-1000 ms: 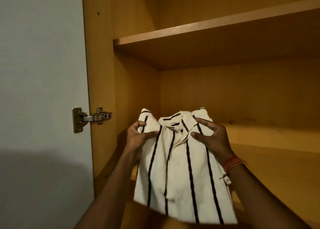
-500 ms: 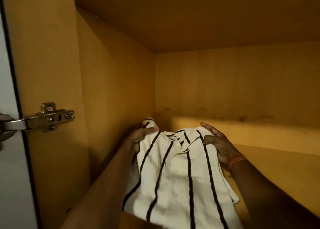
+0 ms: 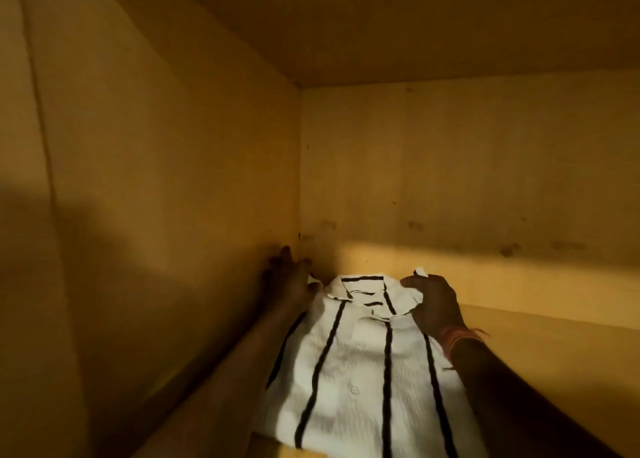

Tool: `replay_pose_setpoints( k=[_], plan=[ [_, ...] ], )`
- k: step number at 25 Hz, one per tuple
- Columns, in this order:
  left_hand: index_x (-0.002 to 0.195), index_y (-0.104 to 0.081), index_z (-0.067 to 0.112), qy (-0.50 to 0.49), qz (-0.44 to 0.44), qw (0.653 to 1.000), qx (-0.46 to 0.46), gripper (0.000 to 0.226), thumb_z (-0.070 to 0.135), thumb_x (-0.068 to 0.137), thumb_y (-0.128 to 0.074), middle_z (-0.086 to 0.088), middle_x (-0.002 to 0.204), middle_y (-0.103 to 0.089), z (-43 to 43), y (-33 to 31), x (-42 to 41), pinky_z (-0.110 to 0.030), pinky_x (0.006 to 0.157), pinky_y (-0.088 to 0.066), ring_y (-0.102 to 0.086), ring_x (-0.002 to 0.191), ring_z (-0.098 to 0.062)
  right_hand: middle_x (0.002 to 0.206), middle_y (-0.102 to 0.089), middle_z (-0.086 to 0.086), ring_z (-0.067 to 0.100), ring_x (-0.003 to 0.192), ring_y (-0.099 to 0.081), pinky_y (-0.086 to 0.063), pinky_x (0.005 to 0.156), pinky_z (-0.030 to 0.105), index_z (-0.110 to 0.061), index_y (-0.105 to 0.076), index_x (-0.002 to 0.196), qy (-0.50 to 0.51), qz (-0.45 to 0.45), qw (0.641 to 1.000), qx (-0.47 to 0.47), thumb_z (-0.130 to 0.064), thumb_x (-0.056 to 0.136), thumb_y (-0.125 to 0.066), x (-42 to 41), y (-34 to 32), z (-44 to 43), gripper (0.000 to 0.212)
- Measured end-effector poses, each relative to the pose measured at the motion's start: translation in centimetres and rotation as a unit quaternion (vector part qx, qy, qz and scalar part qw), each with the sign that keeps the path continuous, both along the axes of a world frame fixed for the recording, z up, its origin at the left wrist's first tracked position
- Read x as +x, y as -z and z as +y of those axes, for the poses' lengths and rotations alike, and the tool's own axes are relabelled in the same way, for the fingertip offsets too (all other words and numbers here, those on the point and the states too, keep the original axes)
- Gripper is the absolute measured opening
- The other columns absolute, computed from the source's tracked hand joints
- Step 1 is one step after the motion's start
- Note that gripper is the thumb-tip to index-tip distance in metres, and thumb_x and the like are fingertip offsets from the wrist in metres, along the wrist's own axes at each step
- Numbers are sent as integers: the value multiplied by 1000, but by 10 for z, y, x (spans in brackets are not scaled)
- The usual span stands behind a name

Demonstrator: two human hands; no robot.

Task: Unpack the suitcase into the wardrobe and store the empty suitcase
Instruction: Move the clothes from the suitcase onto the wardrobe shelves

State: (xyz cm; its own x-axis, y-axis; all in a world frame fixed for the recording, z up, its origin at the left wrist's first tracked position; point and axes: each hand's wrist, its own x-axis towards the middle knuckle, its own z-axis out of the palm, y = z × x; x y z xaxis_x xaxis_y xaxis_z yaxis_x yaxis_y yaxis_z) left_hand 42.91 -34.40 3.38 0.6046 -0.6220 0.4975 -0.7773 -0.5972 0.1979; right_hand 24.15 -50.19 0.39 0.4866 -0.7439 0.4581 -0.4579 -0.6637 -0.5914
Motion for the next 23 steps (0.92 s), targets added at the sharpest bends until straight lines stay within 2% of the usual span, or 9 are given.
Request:
replay_pose_setpoints(
  k=[2,4,7,9,11,12,13,16,23],
  plan=[
    [122,-59,19,60,-47,988,133,39,44,97,-43,-9,150,-32,0,-4,-16,-40,108,-31,-35,132,-30,137,-40,11,32,128,-40,-35,104,38,-29,-58,125,62,160,984,-42,1,82,-52,3,3,9,53],
    [137,-47,18,152,83,952,253,57,55,99,-27,-10,153,-30,7,-6,-35,-40,112,-22,-29,139,-29,137,-39,9,31,128,-37,-35,102,44,-31,-56,125,88,240,959,-124,-4,86,-49,5,-11,22,48],
    [151,-11,32,149,195,925,291,73,72,90,-15,-3,161,3,22,10,-42,-49,116,-2,5,147,-29,141,-45,5,28,130,-41,-34,107,42,-35,-44,137,-65,247,962,-91,-29,95,-46,6,-25,36,42],
    [142,-35,33,128,109,967,191,65,68,92,-12,-6,155,-27,31,27,-48,-49,113,-22,-23,143,-30,156,-26,0,27,143,-24,-19,116,42,-45,-20,147,-136,331,933,26,-76,82,-40,6,-16,45,74],
    [113,-61,24,72,-20,993,91,65,61,95,-11,-9,119,-62,37,33,-57,-40,92,-45,-56,114,-31,160,5,-9,26,148,6,3,113,63,-60,-2,141,-73,378,921,57,-101,54,-21,2,1,53,98],
    [110,-63,22,62,-14,994,89,67,62,95,-11,-10,114,-63,43,32,-61,-40,90,-46,-58,111,-31,158,13,-13,27,146,14,7,106,72,-64,2,138,-39,372,924,74,-103,50,-17,-1,4,57,98],
    [121,-58,23,56,47,991,116,69,66,93,-10,-11,128,-57,50,33,-63,-45,99,-39,-50,122,-34,157,17,-15,29,145,18,9,101,76,-64,2,138,-17,365,926,90,-103,50,-16,-2,4,60,97],
    [149,-13,41,27,235,953,190,75,78,84,-4,0,161,-3,71,33,-64,-58,114,0,3,146,-34,158,18,-11,38,143,20,7,101,76,-61,1,140,1,356,928,111,-101,54,-21,-8,-5,73,98],
    [153,-3,26,52,171,959,218,70,65,94,-5,-5,161,1,65,9,-77,-51,115,5,3,147,-29,161,8,1,40,145,6,7,107,70,-55,1,144,9,384,922,41,-94,66,-23,-8,-15,86,91]
  ],
)
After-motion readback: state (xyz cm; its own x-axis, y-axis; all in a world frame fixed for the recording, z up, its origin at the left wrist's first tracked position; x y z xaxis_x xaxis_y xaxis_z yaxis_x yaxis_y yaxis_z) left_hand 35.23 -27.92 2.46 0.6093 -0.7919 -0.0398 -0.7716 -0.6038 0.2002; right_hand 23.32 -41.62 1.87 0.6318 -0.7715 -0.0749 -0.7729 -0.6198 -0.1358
